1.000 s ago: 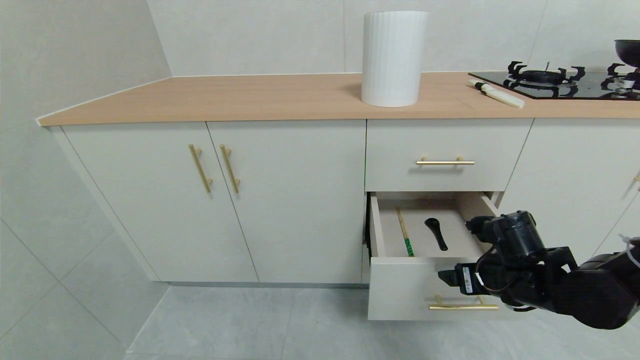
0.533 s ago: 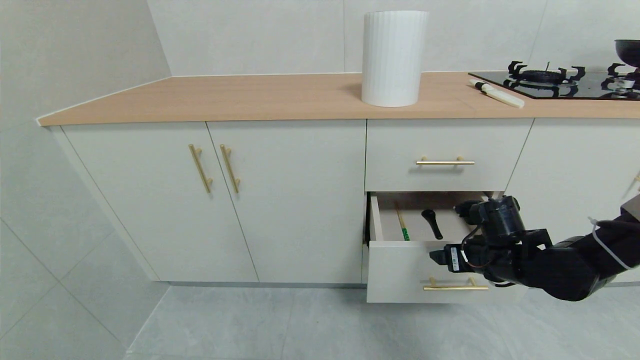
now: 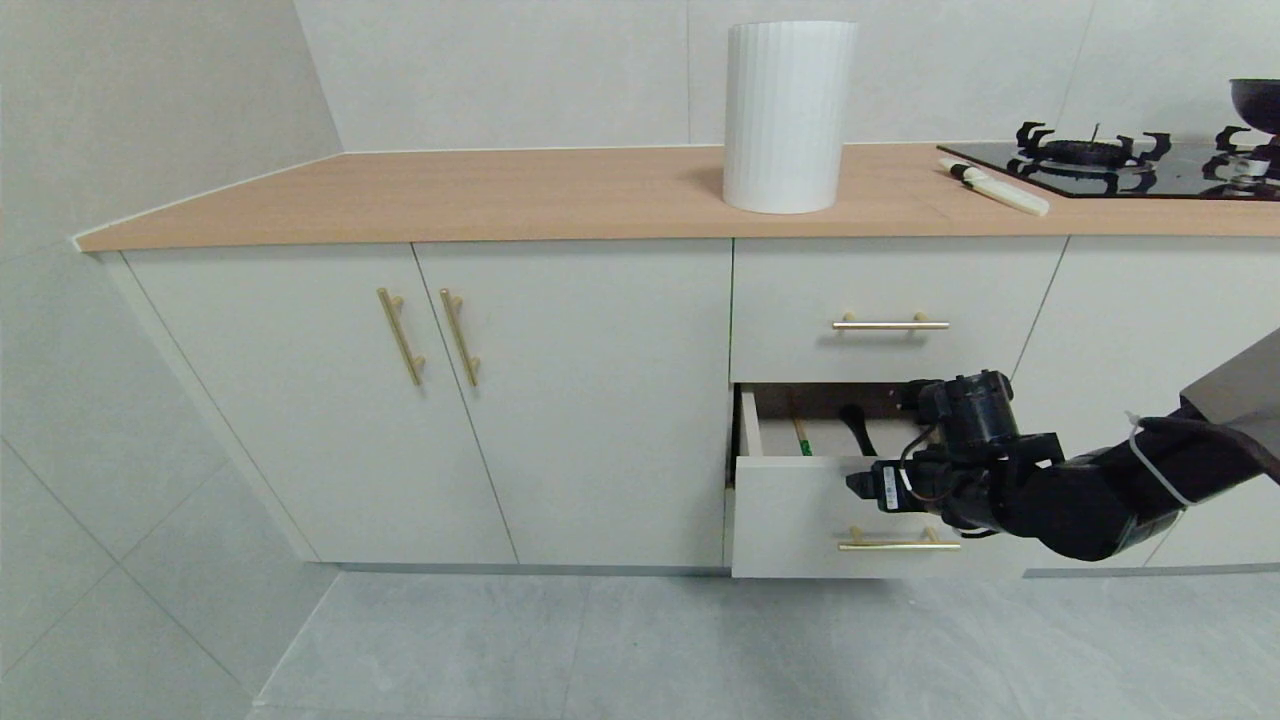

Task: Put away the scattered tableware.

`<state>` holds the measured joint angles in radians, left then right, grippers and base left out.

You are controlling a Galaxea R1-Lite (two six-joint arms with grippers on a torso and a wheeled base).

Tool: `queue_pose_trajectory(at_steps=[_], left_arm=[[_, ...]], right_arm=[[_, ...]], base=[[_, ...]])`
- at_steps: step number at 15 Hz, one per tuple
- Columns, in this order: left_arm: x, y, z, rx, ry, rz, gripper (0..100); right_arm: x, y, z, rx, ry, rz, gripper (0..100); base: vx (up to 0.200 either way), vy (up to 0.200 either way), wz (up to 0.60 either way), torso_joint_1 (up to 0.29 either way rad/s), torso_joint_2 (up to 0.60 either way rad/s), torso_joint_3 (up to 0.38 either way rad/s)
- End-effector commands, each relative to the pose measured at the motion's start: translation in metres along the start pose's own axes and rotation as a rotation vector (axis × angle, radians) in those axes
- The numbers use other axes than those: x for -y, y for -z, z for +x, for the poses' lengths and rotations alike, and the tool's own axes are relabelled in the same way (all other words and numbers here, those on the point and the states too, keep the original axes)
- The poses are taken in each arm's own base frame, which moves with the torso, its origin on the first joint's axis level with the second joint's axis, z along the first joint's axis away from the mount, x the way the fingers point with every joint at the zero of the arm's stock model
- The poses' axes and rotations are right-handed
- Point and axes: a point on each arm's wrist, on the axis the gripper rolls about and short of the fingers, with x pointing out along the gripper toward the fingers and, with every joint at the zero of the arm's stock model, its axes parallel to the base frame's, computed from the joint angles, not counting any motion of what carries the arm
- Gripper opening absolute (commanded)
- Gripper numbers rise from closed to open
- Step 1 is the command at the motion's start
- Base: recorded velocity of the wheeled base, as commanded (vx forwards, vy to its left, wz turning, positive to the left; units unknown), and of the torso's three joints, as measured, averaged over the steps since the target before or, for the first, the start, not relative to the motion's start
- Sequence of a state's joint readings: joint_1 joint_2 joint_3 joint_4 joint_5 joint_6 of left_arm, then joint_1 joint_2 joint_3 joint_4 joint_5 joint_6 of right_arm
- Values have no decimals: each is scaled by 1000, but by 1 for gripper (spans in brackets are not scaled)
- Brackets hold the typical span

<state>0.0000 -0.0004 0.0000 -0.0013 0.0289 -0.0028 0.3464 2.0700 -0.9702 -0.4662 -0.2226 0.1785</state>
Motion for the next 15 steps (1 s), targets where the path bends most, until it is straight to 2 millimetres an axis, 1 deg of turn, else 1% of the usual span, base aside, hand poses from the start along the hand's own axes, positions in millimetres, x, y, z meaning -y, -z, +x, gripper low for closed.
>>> queue_pose_trajectory(at_steps=[1,3,6,7,8,9,10,13,15], left_arm=[[0,0,0,0,0,0,100],[0,0,0,0,0,0,100],[0,0,0,0,0,0,100],[0,0,0,0,0,0,100],[0,0,0,0,0,0,100],[0,0,0,0,0,0,100],[0,0,0,0,0,0,100],[0,0,0,0,0,0,100],[0,0,0,0,0,0,100]], right_arm=[[2,-1,11,-3,10,6,100],[5,-7,25,13,21,-15,100],[4,-13,38,31,24,-7,100],[8,-16,51,42,36,6,100],[10,-19,57,51,43,12,100],[12,-20,59,52,48,16,100],[13,-23,67,64,51,21,100],[11,-33,78,100,47,26,100],[9,-35,85,115,47,29,100]], base=[[0,0,0,0,0,0],[0,0,0,0,0,0],[0,0,0,0,0,0],[0,0,0,0,0,0],[0,0,0,0,0,0],[0,0,0,0,0,0],[0,0,0,0,0,0],[0,0,0,0,0,0],[0,0,0,0,0,0]])
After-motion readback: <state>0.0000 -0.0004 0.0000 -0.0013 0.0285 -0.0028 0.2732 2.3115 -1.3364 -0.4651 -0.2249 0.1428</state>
